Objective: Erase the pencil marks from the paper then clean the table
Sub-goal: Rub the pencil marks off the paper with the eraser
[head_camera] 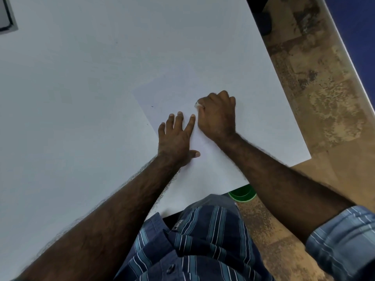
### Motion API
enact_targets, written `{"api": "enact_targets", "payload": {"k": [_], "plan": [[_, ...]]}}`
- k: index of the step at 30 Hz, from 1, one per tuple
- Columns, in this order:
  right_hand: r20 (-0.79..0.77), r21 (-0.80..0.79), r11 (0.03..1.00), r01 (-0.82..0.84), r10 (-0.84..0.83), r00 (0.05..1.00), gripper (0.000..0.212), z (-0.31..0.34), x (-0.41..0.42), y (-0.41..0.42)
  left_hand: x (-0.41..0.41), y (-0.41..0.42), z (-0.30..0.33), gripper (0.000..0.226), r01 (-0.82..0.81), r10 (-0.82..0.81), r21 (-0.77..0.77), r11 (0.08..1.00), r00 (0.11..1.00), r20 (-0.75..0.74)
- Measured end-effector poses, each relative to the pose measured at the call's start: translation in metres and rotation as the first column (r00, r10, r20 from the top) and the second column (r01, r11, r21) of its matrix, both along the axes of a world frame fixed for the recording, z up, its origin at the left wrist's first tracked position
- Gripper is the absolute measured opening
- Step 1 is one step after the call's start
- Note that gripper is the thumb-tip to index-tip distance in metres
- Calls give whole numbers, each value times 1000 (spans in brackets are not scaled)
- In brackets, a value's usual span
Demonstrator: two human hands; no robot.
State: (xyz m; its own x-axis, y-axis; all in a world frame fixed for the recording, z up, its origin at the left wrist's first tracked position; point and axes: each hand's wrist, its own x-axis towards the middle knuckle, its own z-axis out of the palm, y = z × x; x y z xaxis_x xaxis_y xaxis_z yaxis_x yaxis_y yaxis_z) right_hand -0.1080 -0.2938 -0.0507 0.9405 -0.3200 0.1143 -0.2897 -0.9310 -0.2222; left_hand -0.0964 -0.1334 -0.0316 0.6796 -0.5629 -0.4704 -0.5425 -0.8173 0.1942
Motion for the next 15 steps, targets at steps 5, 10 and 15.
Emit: {"api": "enact_targets", "payload": {"k": [5, 10, 15], "plan": [[2, -25, 998, -52, 52, 999, 28, -4, 2, 0, 0, -1, -1, 120, 7, -7, 9, 1000, 1000, 0], [-6, -33, 997, 73, -73, 997, 20, -7, 35, -15, 0, -1, 0, 119, 11, -11, 10, 1000, 1000, 2], [-29, 116, 984, 137, -135, 990, 17, 10, 8, -13, 2, 2, -1, 120, 9, -9, -7, 1000, 1000, 6]]}}
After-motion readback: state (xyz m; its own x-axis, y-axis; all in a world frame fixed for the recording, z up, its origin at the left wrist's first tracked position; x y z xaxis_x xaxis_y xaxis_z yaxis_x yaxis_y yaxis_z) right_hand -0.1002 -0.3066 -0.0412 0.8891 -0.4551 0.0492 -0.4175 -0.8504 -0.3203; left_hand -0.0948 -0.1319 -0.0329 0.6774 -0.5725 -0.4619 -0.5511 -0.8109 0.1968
